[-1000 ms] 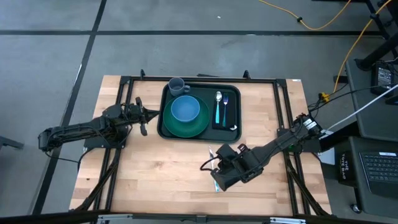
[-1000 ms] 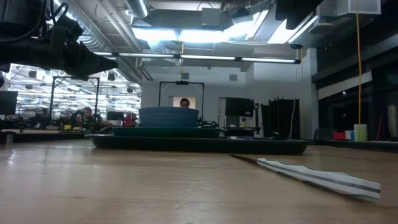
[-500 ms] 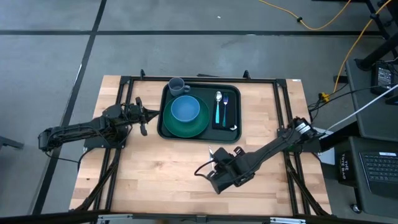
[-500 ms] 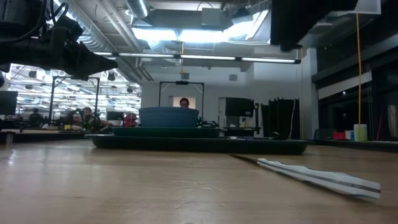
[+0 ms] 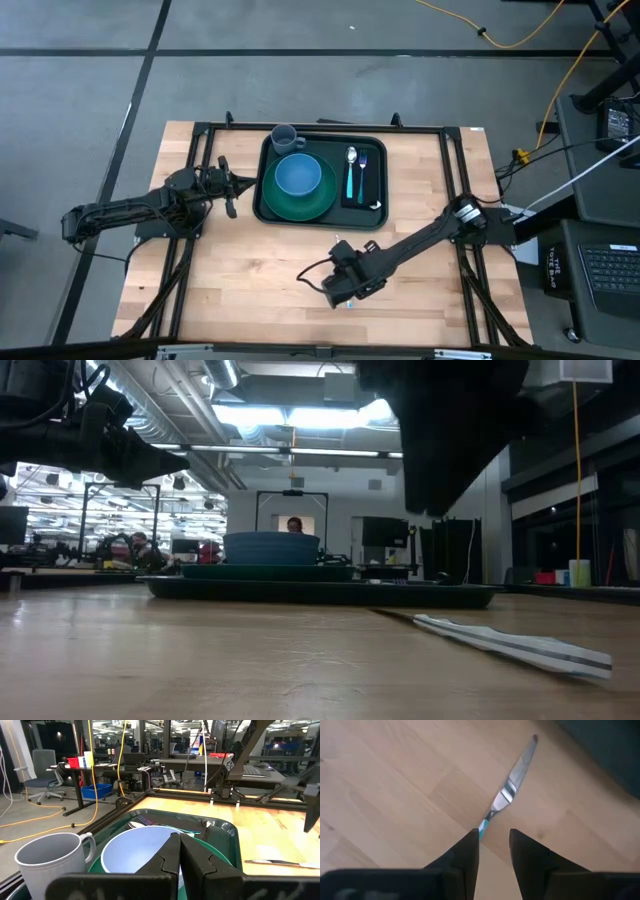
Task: Set up tray
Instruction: Put the blue knife on the black napkin to the right of the blue fork
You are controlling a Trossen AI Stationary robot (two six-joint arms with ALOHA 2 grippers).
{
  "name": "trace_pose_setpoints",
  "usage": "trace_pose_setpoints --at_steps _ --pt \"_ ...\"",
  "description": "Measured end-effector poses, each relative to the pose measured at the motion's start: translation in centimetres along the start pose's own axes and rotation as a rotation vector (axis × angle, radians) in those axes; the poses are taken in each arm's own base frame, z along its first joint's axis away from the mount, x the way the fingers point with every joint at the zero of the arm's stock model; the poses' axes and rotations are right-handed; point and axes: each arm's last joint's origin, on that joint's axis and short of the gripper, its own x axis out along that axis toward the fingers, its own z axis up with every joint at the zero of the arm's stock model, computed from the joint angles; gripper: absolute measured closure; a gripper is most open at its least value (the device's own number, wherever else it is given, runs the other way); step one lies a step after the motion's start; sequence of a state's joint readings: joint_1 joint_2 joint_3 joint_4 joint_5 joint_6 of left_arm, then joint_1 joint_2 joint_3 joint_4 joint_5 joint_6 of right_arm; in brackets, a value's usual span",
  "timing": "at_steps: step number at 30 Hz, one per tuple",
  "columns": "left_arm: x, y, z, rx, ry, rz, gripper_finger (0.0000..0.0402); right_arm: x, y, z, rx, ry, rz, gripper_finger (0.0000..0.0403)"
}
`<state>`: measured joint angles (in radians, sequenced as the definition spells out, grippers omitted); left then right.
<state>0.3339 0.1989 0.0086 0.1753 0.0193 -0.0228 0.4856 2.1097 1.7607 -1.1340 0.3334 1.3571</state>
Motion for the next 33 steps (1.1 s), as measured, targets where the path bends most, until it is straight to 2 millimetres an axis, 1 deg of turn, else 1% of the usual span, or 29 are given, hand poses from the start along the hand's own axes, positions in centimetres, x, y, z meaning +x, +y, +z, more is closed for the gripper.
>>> trace_pose_setpoints --at_steps 6,12,18,24,28,33 --pt "0.0 0.0 0.0 0.0 0.0 0.0 0.0398 2.8 1.1 0.0 0.022 0.074 0.018 0.029" --pt "0.0 0.0 0.0 0.0 0.0 0.0 0.0398 4.7 1.7 -0.6 0.051 0.12 0.011 0.029" --pt "0.0 0.0 0.0 0.0 0.0 0.0 0.0398 5.5 1.7 -0.8 0.066 0.123 -0.021 0.029" --pt "0.0 0.0 0.0 0.0 0.0 0.0 0.0398 5.6 1.5 -0.7 0.069 0.092 -0.038 0.029" --pt "0.0 0.0 0.0 0.0 0.0 0.0 0.0398 5.6 1.4 -0.7 0.106 0.074 -0.058 0.029" --pt "0.0 0.0 0.0 0.0 0.0 0.0 0.0398 6.5 1.0 -1.2 0.111 0.096 -0.068 0.029"
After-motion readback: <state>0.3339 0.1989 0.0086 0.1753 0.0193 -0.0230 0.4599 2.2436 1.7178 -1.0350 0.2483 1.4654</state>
